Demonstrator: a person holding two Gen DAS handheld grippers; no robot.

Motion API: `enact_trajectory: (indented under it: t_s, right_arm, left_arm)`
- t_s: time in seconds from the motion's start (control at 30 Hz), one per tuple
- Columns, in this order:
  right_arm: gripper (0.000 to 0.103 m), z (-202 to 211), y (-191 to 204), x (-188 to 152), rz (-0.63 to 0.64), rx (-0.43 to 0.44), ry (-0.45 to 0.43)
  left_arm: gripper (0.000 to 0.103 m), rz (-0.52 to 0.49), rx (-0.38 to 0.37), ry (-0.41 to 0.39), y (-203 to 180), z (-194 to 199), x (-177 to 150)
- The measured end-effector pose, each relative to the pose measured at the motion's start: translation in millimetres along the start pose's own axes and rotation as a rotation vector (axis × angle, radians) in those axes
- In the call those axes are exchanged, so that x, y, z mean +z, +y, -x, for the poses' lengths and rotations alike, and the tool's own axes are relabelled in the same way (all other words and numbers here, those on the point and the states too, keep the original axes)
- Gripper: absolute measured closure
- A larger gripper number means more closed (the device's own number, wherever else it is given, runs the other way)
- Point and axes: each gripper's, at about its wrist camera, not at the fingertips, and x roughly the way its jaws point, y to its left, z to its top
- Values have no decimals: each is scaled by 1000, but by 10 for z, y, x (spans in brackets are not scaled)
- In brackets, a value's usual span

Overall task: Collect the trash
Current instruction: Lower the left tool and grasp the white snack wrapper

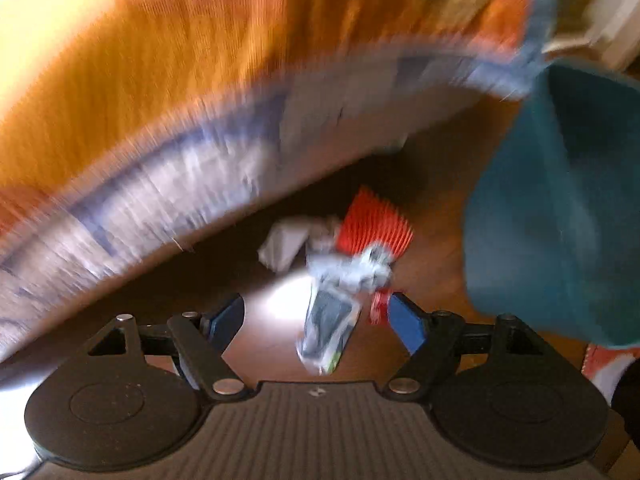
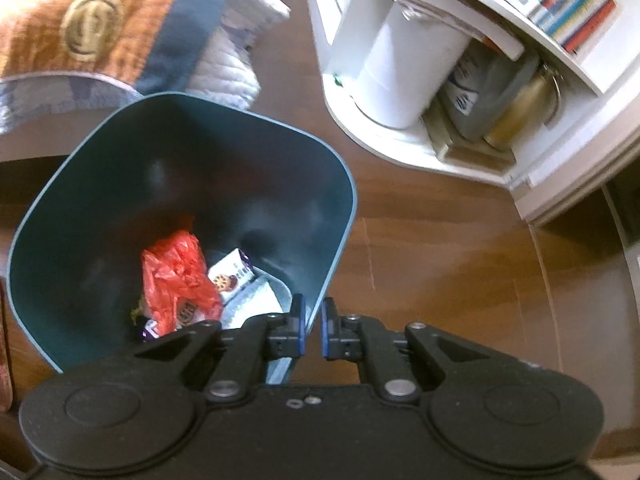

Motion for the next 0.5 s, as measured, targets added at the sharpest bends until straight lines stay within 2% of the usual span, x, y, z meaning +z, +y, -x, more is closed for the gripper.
enact_trajectory:
  t_s: [0.2,0.37,0.5]
  right_arm:
    - [97,-73,-136,43,-61,37,25]
    - [97,-162,-173,74,-55,40,47]
    - [98,-265,-281,95,-120,72,87]
  left_arm:
    - [24,78,2,218,61,-993,13]
    - [24,50,57,269,36,-1558,-48]
    - [24,70,50,317,89,-1944,-99]
